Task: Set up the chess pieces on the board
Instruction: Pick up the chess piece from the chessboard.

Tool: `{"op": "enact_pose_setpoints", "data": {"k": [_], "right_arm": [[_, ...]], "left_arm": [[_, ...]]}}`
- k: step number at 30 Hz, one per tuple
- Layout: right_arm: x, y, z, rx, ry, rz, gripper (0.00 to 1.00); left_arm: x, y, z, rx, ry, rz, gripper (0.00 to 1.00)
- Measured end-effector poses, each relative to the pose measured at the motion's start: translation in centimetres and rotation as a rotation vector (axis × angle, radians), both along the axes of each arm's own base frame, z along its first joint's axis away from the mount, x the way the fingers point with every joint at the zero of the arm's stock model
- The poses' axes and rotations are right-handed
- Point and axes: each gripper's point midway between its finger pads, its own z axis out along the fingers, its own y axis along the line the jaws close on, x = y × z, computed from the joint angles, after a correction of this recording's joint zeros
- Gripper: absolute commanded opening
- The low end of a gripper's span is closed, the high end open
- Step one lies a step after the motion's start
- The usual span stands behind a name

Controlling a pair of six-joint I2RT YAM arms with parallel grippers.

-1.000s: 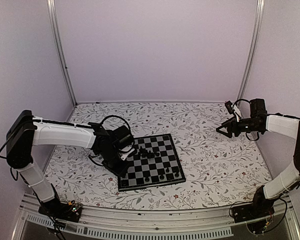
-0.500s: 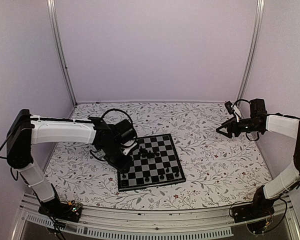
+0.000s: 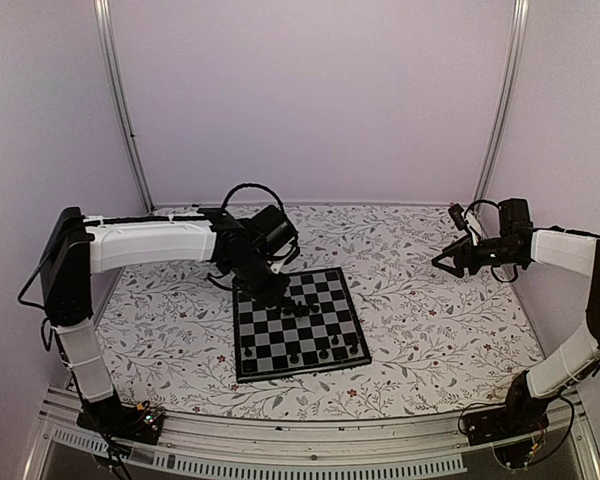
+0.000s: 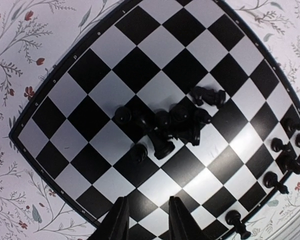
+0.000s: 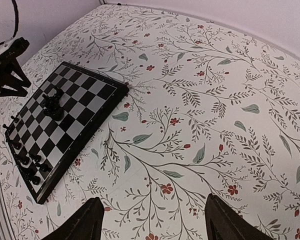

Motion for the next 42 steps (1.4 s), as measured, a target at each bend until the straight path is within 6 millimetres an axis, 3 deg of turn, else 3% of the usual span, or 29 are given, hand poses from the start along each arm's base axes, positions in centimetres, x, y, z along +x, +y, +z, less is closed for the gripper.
{"op": "enact_pose_setpoints", "data": {"k": [5,13,31,37,42], "right_arm": [[0.0,0.0,0.0,-0.004,-0.004,0.003,0.73],[-0.1,0.0,-0.1,-0.011,-0.01,0.012,0.73],[0.0,0.0,-0.4,-0.012,0.009,0.015,0.73],[0.0,0.0,-0.4,-0.012,0.009,0.015,0.73],[0.0,0.0,-0.5,-0.012,0.011,0.015,0.73]], "left_arm": [[1.7,-0.1,-2.5,0.048,0.015,0.028,0.27],[3.4,-0.2,-2.9,0.031,0.016,0.054,0.25],[3.0,-0.3,-5.9,0.048,0.086,0.037,0.17],[2.9,-0.4,-6.2,0.051,0.095,0.029,0.07],[2.8,-0.1,-6.0,0.059,0.093,0.035,0.04]]}}
